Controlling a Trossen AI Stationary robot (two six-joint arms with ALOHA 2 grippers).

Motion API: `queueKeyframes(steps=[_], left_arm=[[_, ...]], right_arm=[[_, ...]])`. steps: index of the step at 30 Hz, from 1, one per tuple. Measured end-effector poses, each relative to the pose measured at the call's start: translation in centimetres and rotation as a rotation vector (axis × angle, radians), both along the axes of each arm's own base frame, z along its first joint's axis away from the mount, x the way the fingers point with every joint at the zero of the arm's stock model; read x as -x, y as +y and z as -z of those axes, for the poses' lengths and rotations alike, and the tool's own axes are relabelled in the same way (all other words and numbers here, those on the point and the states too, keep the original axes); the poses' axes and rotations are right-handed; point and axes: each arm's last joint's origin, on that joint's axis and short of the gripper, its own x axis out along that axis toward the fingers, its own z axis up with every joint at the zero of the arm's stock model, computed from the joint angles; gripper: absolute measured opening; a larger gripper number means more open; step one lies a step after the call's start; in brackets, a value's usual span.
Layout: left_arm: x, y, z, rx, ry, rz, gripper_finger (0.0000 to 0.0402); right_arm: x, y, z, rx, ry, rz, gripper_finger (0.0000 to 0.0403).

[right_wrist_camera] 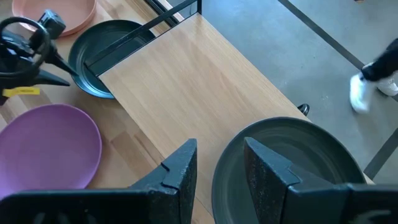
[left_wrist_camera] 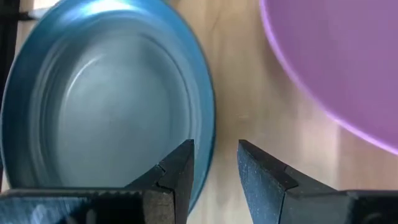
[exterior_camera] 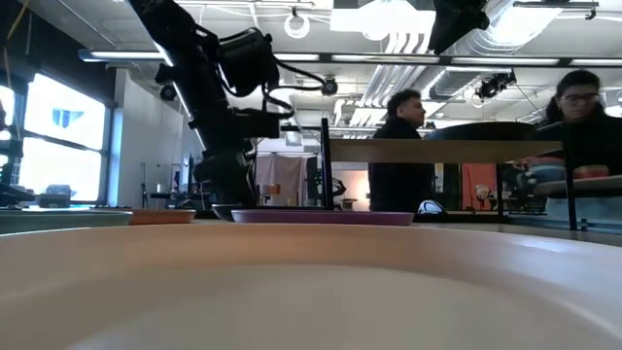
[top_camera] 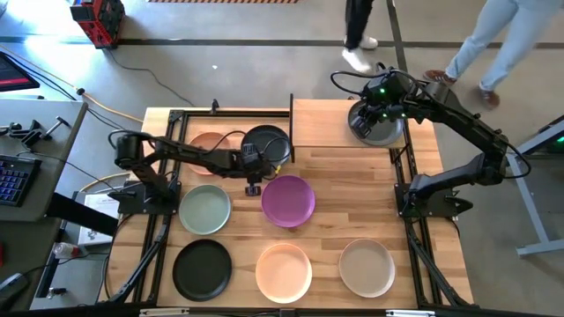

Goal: Place and stack plates onto a shelf
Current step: Stack the top black plate on top of the black plate on the shelf

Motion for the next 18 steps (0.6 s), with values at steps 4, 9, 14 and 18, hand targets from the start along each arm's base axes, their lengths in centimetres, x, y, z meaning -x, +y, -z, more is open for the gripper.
queueKeyframes(steps=[4,9,14,18], left_arm=[[0.0,0.5,0.6,-0.001,0.025,-0.018,0.0113],[0.1,1.0,0.8,-0.002,0.025,-0.034,0.0113],[0.2,1.6,0.8,0.011,0.023,-0.05,0.0113],[0.3,2.1,0.8,0.034,0.02,-0.054,0.0113]], right_arm=[[0.0,0.0,0.0,0.0,0.0,0.0,0.0108],[0.0,0.0,0.0,-0.002,-0.001,-0.002,0.0108],[0.0,0.0,0.0,-0.002,-0.001,-0.002,0.0108],[0.0,0.0,0.0,-0.002,-0.001,-0.001,0.0108]])
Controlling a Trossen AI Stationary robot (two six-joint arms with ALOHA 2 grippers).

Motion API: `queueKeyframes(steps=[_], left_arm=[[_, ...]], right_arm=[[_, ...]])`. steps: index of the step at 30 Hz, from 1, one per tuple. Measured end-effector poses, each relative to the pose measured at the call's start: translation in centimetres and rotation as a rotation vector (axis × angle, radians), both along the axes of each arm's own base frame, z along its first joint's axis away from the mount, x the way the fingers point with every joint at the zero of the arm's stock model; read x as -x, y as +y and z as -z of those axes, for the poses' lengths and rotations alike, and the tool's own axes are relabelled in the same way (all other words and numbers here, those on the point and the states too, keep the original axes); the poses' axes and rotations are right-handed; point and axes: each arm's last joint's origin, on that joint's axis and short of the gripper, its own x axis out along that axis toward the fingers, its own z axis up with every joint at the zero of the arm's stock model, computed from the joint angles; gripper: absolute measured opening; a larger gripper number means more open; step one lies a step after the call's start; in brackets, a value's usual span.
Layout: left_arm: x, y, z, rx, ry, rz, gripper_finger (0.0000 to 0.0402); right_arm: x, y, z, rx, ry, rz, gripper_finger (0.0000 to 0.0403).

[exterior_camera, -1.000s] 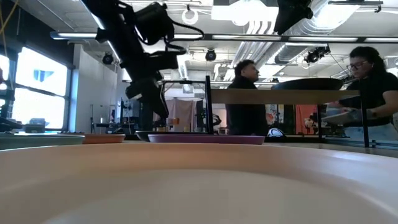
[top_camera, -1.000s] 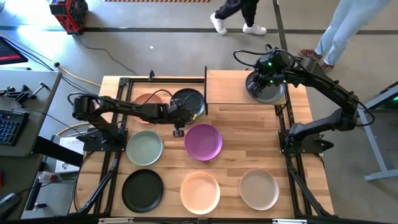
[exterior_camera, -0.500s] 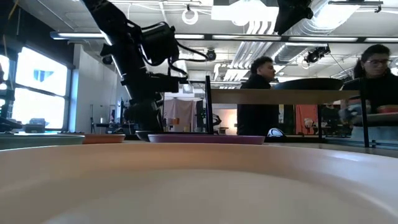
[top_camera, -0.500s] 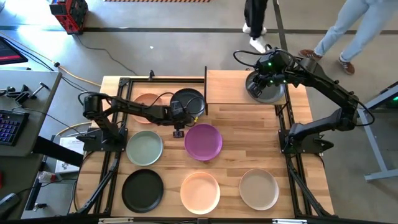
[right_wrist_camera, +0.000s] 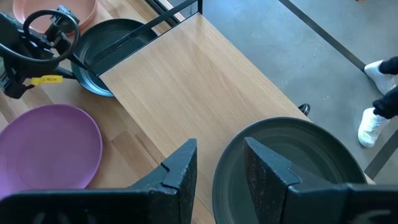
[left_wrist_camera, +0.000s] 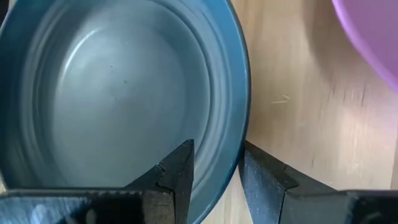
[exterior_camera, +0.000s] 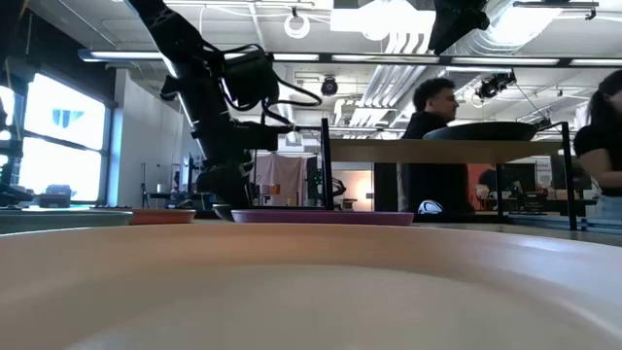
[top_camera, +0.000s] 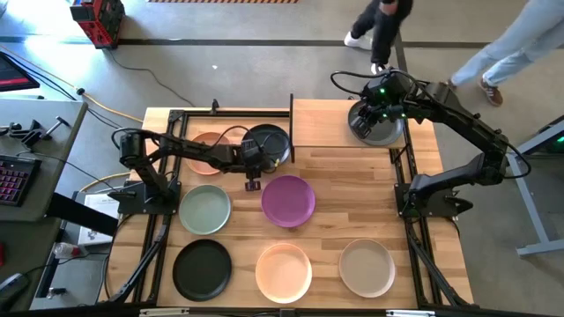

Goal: Place and stack plates onto a shelf
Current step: Stack the top black plate on top of the black plate on the shelf

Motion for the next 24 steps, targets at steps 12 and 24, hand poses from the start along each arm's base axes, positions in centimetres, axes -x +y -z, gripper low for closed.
queueKeyframes(steps=[12,24], left_arm=[[0.1,0.4,0.0,-0.007,0.013,0.032,0.0101],[-0.4,-0.1,1.4,-0.026,0.054,0.047,0.0026]], right_arm=[[0.0,0.0,0.0,0.0,0.0,0.001,0.0108],[0.0,0.0,0.0,0.002,0.001,0.002,0.0108]])
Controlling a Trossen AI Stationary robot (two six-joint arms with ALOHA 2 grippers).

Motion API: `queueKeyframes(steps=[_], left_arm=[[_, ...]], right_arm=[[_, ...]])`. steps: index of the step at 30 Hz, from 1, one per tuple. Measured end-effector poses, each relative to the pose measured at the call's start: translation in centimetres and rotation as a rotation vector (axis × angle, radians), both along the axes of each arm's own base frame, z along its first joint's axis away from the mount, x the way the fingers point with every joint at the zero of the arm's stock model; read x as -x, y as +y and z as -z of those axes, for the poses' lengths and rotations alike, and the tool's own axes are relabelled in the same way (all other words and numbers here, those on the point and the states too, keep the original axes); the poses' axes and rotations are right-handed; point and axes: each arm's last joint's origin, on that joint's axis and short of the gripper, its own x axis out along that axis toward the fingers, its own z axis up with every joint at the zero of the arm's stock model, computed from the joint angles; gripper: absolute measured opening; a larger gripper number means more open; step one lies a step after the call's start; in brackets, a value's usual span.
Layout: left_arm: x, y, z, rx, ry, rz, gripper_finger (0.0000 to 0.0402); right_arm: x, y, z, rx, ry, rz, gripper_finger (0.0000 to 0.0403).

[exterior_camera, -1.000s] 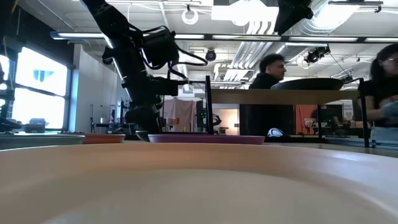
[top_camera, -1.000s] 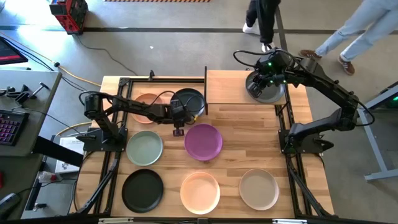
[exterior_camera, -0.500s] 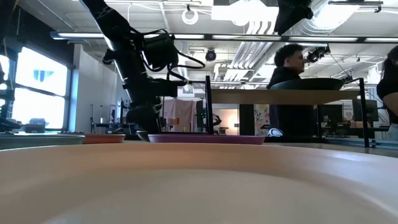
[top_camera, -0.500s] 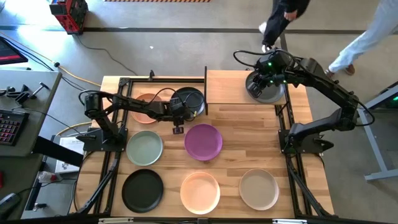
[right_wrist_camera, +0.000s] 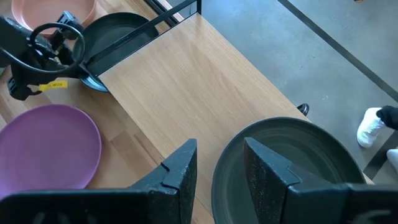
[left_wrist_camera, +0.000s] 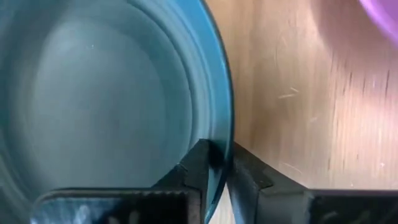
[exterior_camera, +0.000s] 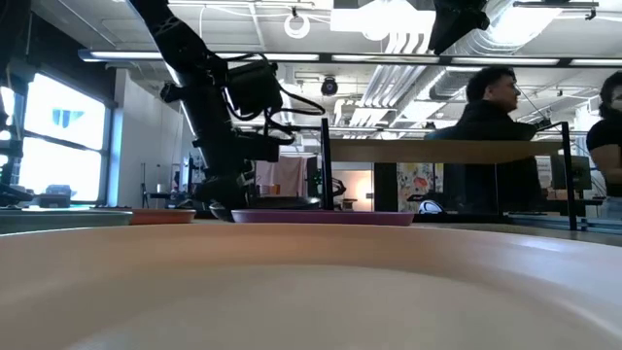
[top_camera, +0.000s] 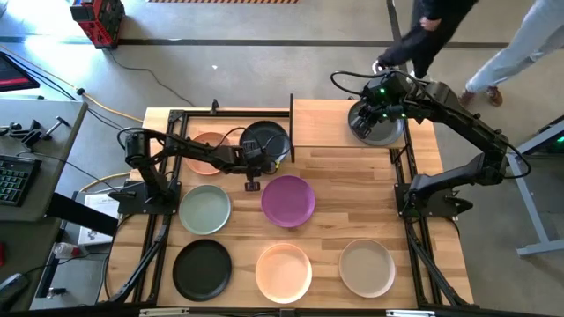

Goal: Place and stack plates onto a shelf
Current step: Stack the top black plate on top of the black plate on the shelf

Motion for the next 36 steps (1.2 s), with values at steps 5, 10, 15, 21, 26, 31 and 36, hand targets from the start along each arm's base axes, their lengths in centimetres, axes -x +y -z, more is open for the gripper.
queueKeyframes(steps=[5,10,15,21,26,31,36], left_arm=[[-0.1,-0.6,-0.3,-0.035,-0.005,0.01,0.0005],[-0.3,-0.9,-1.1,-0.033,-0.015,0.015,0.0002],[-0.5,-0.9,-2.5,-0.054,0.011,0.006,0.0002],[-1.0,-0.7,-4.4,-0.122,0.051,-0.01,0.0001],[-1.3,-0.7,-5.9,-0.189,0.085,-0.008,0.0001],[-1.2,-0.6,-7.1,-0.254,0.135,-0.031,0.0001],[-0.5,-0.7,-8.9,-0.324,0.167,-0.056,0.0001]], right_arm=[[0.0,0.0,0.0,0.0,0.0,0.0,0.0108],[0.0,0.0,0.0,0.0,0.0,0.0,0.0108],[0.0,0.0,0.0,-0.001,0.0,0.0,0.0108],[0.0,0.0,0.0,-0.004,0.002,-0.003,0.0108],[0.1,0.0,0.1,0.004,0.023,-0.021,0.0108],[0.1,0.0,0.1,0.008,0.032,-0.016,0.0121],[0.1,0.0,0.1,-0.001,0.022,0.003,0.0153]])
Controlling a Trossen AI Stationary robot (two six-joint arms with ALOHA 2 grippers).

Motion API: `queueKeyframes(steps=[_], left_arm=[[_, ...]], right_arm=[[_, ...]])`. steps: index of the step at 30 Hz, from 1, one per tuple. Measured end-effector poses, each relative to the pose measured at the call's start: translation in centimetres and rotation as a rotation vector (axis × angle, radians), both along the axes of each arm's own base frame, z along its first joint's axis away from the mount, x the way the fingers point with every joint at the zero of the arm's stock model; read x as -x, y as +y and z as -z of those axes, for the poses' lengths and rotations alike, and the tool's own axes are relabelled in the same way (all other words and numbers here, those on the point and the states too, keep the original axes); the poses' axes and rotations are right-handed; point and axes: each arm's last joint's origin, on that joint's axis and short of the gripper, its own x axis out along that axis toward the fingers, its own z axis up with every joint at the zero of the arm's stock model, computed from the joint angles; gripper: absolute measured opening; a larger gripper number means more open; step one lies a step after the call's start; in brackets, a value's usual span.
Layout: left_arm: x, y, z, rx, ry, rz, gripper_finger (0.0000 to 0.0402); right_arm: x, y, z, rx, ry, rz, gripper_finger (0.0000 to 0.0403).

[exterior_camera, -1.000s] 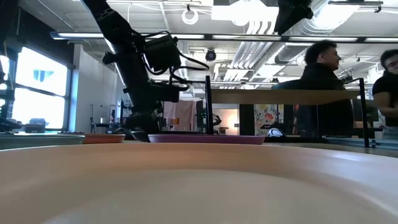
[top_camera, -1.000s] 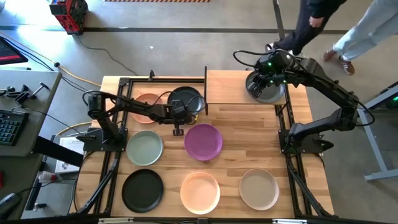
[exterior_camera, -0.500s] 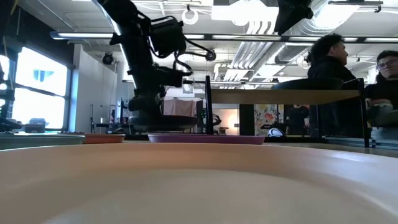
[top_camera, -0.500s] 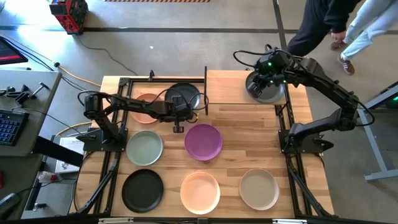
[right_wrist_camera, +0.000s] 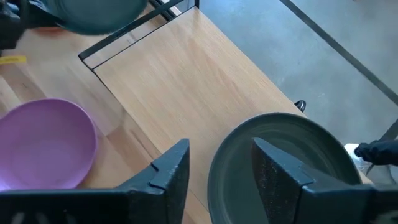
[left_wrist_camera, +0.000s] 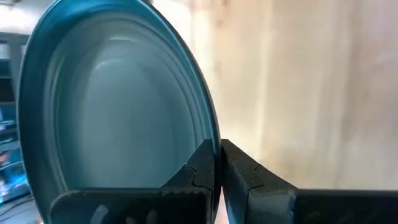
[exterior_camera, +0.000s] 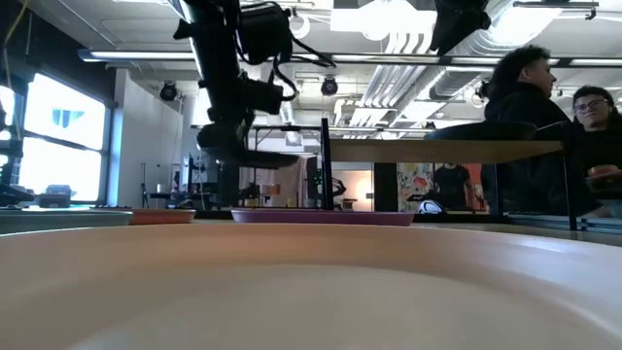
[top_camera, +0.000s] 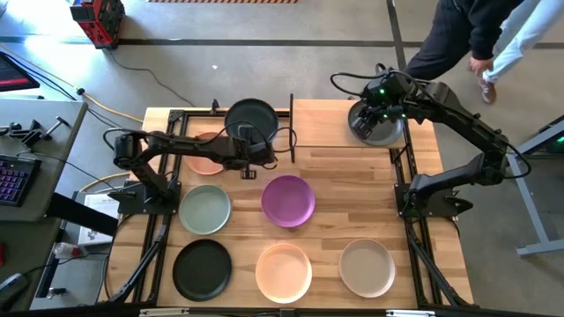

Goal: Place and stack plates onto a shelf
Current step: Stack the top black plate on top of the black plate on the shelf

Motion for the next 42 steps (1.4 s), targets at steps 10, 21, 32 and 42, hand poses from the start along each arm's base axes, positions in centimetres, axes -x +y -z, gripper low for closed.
queueKeyframes(steps=[10,21,32,42], left_arm=[[2.4,-1.0,-5.3,-0.135,-0.032,0.065,0.0001],[4.0,-2.5,-9.8,-0.357,-0.009,0.266,0.0001],[2.0,-3.3,-11.4,-0.545,0.009,0.448,0.0001],[1.7,-3.2,-11.6,-0.597,0.08,0.491,0.0001]], right_arm=[[-0.2,-0.1,-0.2,-0.031,-0.083,0.087,0.0167],[-0.7,-0.4,-0.7,-0.038,-0.18,0.14,0.0167],[-1.8,-1.0,-2.2,0.083,-0.341,0.08,0.0167],[-3.3,-1.7,-3.4,0.196,-0.463,0.022,0.0167]])
